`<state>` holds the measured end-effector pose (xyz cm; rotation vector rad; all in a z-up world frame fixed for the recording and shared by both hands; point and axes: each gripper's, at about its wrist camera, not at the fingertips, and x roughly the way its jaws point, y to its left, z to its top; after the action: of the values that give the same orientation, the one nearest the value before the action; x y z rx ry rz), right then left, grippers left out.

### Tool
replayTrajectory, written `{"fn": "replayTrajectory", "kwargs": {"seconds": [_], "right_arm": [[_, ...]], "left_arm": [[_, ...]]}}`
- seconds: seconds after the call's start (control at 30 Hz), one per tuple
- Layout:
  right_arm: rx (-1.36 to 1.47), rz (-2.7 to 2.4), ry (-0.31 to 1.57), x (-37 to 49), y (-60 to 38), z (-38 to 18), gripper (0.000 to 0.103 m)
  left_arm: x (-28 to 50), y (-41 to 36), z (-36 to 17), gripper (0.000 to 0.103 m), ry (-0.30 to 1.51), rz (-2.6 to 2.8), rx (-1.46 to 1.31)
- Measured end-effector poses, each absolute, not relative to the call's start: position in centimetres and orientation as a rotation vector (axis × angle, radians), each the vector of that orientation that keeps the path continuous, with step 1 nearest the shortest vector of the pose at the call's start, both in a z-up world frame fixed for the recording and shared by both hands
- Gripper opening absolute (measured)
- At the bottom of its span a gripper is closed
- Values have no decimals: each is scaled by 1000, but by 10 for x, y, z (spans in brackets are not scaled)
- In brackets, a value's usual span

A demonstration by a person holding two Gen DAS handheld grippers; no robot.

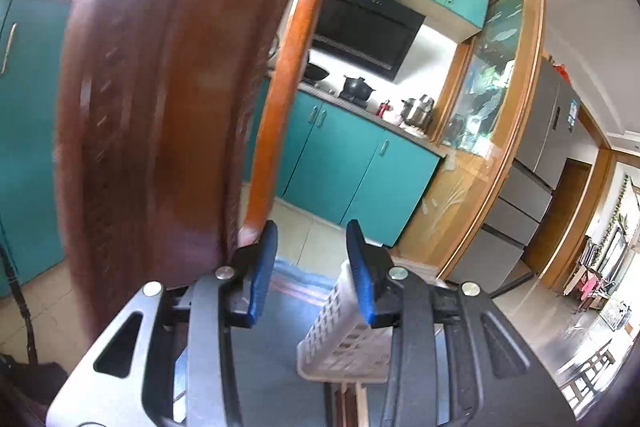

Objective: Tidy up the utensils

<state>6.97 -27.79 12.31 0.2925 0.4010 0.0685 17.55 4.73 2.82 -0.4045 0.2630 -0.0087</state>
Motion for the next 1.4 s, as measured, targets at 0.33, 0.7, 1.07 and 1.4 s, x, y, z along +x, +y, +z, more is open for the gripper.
{"fn": "replayTrajectory", "kwargs": {"seconds": [0.33, 0.7, 1.07, 1.4], "right_arm": [[132, 147, 1026, 155, -203, -19, 32], [-7, 120, 1035, 170, -174, -22, 32], [97, 140, 1072, 174, -188, -25, 32], [180, 161, 1091, 169, -220, -32, 31]], "left_arm": [[216, 43, -31, 45, 666, -15, -358], [239, 39, -83, 53, 929, -27, -367], [240, 29, -96, 59, 978, -41, -339], [245, 10, -109, 64, 1037, -86, -294]]}}
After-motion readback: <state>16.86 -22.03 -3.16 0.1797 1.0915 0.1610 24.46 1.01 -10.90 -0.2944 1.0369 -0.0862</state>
